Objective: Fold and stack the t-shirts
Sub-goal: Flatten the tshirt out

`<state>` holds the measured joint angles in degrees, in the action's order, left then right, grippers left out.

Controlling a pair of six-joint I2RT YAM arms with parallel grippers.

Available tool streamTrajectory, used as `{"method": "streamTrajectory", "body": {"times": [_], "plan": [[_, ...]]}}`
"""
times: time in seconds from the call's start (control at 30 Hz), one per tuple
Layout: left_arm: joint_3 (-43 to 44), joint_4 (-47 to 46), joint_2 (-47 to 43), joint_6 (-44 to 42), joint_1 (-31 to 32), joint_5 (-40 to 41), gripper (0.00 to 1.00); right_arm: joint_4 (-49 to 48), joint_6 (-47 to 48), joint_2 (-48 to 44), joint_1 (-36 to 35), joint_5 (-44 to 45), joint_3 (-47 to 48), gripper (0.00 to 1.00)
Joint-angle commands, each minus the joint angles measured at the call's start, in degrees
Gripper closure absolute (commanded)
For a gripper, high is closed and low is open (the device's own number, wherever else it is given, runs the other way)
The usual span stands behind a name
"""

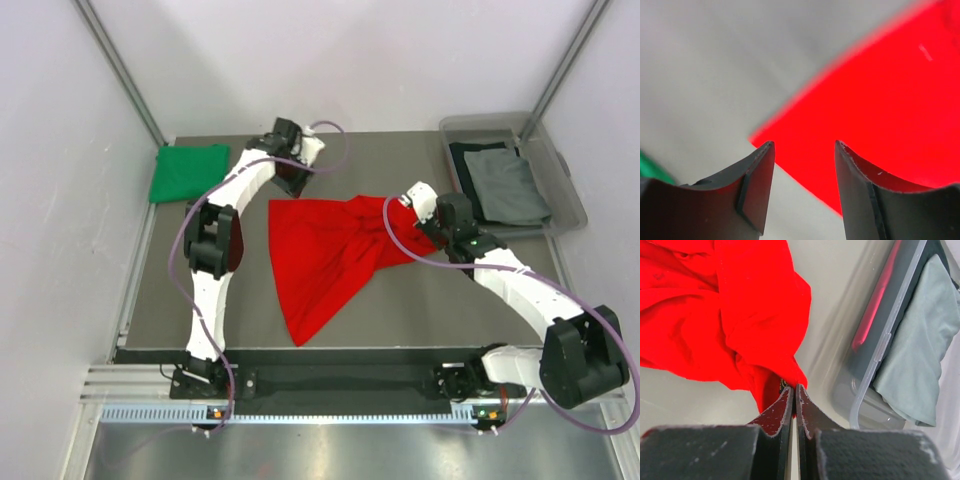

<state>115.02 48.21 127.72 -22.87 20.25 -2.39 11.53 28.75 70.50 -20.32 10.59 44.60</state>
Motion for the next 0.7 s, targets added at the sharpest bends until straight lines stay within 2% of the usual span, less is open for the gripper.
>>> {"method": "streamTrajectory", "body": {"times": [0.0,0.07,0.53,0.67], "plan": [[12.2,7.6,6.5,9.2,-7.2,-14.0,0.44,-2.5,-1.1,-0.1,1.2,0.1,0.6,1.0],[12.9,7.2,8.8,10.7,-8.4,-16.7,0.45,-2.5,-1.0,0.1,1.2,-0.1,0.6,1.0],[15.3,8.0,16.1,10.5,-10.3,-16.8,0.5,-2.4,-1.2,2.7,1.4,-0.7,1.0,1.0],[14.1,8.6,15.2,10.0,-10.7,-13.5,0.5,-2.4,-1.2,2.7,1.4,-0.7,1.0,1.0]]}}
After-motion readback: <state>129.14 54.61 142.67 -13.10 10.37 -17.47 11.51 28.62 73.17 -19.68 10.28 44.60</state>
